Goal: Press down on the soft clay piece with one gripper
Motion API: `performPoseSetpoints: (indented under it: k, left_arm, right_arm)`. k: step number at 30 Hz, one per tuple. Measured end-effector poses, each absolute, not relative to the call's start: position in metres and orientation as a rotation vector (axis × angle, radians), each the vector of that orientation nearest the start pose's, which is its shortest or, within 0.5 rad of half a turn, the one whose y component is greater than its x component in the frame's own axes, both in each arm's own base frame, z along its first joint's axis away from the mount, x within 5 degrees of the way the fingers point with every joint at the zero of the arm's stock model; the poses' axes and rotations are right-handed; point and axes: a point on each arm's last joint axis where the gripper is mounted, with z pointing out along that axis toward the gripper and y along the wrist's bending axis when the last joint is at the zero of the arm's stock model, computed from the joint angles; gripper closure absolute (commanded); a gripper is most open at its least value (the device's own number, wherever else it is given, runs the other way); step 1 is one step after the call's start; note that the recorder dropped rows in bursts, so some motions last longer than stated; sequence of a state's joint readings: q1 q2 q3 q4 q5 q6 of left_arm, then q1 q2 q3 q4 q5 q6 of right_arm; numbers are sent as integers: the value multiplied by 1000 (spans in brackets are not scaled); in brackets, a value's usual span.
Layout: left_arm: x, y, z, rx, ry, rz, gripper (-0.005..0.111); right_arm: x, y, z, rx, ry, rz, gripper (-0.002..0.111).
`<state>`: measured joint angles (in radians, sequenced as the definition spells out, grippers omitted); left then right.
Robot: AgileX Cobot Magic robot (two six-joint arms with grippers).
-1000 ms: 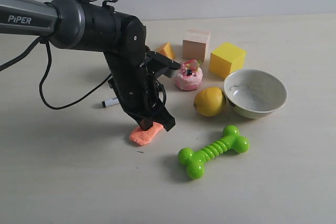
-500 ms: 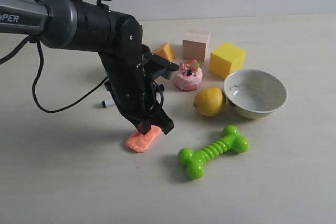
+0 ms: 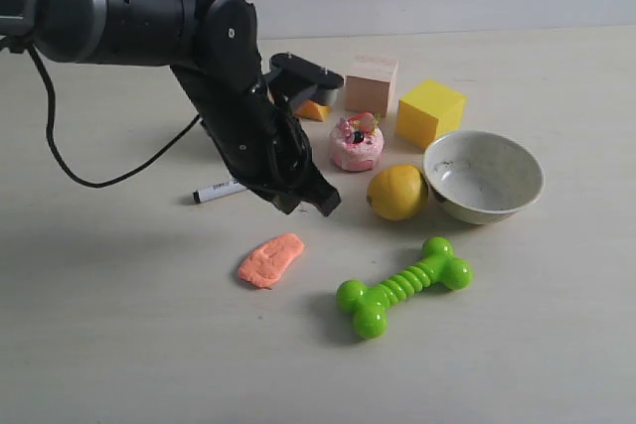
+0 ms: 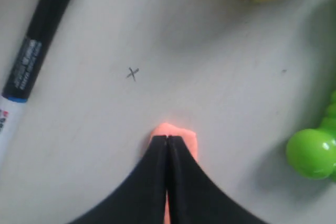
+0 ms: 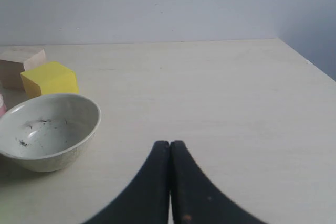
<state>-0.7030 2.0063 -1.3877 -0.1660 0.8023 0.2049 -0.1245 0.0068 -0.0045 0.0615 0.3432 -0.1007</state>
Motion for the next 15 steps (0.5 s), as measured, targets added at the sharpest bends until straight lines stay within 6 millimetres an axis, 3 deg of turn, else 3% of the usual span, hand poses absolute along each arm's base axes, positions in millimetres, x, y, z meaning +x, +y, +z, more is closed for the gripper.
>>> performPoseSetpoints:
  k: [7, 9, 15]
  left_arm:
    - [297, -264, 223, 1014, 2460, -358, 107]
    - [287, -255, 248, 957, 2365, -392, 107]
    - [248, -221, 296, 801, 2159, -490, 107]
  right_arm:
    - [54, -5, 183, 60, 1829, -99, 108]
    - [54, -5, 183, 60, 1829, -99, 108]
    - [54, -5, 183, 60, 1829, -99, 108]
